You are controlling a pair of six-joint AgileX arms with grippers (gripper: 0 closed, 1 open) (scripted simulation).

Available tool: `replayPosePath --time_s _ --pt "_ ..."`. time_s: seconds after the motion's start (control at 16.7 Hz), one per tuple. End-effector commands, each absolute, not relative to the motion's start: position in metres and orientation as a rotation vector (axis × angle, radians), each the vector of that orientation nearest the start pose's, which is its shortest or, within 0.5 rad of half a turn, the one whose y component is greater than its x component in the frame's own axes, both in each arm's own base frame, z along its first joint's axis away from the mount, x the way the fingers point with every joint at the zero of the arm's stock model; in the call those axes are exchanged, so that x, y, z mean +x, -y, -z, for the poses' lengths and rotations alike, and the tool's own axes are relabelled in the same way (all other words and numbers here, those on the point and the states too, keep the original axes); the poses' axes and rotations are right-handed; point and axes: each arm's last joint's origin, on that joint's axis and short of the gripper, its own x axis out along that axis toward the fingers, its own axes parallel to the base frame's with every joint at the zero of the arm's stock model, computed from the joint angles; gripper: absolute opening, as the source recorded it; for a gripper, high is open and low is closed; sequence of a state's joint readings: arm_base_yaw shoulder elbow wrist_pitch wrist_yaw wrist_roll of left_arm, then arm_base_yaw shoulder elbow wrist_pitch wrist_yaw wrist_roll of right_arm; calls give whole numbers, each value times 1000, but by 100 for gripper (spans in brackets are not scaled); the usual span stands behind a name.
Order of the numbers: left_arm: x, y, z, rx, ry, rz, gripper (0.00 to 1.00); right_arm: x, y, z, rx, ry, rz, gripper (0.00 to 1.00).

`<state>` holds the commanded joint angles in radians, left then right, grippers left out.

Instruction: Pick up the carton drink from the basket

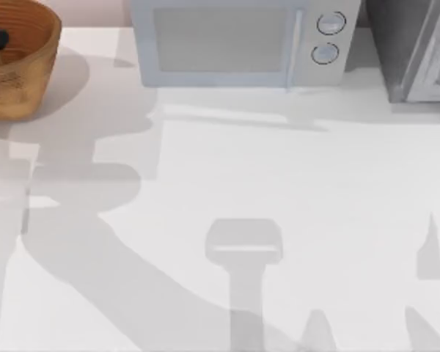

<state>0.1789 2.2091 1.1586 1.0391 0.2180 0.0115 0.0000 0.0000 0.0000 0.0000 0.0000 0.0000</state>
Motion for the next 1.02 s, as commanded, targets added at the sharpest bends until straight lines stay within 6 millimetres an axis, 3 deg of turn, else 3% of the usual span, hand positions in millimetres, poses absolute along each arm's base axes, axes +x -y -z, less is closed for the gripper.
replayPosePath --time_s 0.42,0.6,1.02 --pt "448 -79 -127 -3 -9 14 0 106 1 -160 0 0 0 100" --pt "448 -82 -141 3 12 6 0 106 1 -160 0 0 0 100" --pt "455 -83 -196 1 0 8 0 106 1 -160 0 0 0 100"
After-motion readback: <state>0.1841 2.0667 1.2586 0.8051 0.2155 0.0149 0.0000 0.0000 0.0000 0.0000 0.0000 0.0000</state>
